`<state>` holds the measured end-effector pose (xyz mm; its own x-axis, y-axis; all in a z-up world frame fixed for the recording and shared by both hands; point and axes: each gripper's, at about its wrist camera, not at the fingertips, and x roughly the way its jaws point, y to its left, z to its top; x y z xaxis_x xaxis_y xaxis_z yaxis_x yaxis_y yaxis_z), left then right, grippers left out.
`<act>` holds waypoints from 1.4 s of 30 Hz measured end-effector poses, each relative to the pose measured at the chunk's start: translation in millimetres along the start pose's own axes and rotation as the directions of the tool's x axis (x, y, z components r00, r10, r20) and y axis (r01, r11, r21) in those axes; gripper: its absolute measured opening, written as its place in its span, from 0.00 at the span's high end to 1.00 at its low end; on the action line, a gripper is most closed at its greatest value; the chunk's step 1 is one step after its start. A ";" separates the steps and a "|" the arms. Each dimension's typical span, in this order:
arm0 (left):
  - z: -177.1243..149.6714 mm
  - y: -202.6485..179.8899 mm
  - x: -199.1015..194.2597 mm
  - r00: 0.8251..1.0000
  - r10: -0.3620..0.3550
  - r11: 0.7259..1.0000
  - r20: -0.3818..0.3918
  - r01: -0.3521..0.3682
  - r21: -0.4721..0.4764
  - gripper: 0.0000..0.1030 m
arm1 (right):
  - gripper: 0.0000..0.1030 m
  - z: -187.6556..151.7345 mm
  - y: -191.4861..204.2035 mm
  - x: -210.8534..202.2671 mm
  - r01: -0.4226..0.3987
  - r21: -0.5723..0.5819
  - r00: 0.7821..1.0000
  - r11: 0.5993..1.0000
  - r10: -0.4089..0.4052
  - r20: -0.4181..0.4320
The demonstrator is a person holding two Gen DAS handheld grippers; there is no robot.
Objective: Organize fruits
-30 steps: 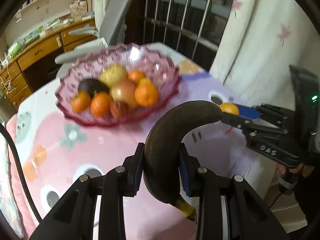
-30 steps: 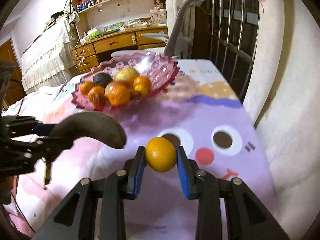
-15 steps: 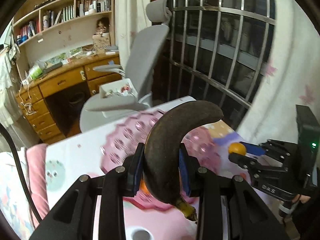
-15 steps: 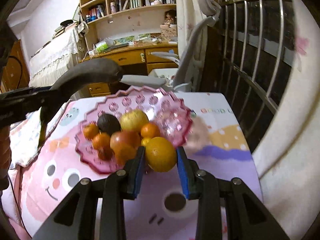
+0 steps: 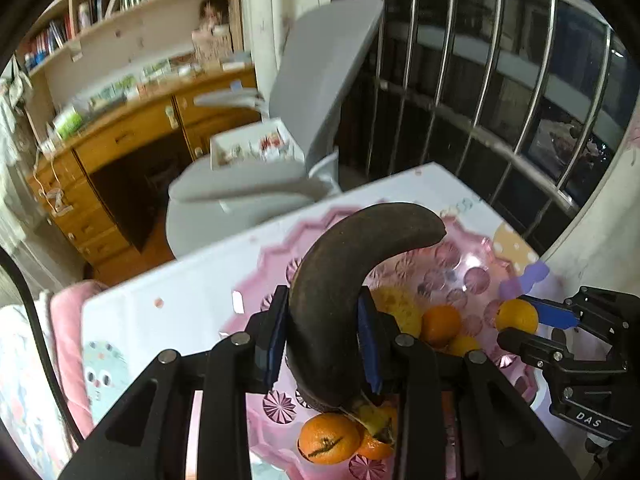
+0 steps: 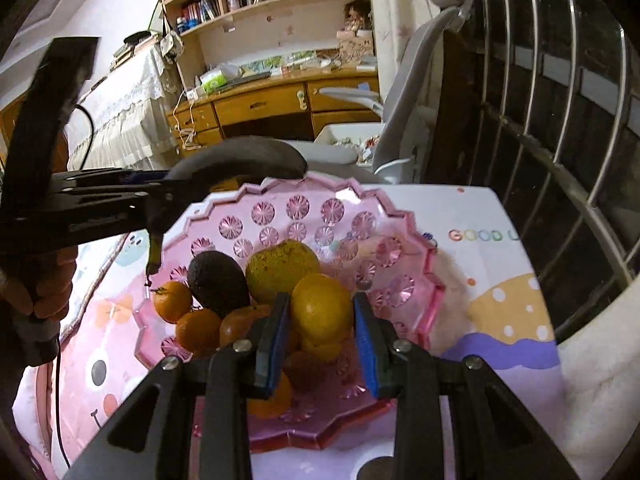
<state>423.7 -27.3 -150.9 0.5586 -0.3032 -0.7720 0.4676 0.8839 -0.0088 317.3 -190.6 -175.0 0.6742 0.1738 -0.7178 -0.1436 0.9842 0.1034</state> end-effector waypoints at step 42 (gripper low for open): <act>-237.5 -31.7 -167.3 0.927 -0.124 0.838 -0.353 -0.093 -0.538 0.22 | 0.23 -115.3 76.8 -131.7 -0.135 0.185 0.891 0.973 0.201 -0.407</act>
<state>152.7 79.9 -172.3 0.2180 -0.2649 -0.9393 -0.0287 0.9603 -0.2775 133.9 -141.8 -151.9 0.2766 0.3394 -0.8990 -0.0969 0.9406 0.3253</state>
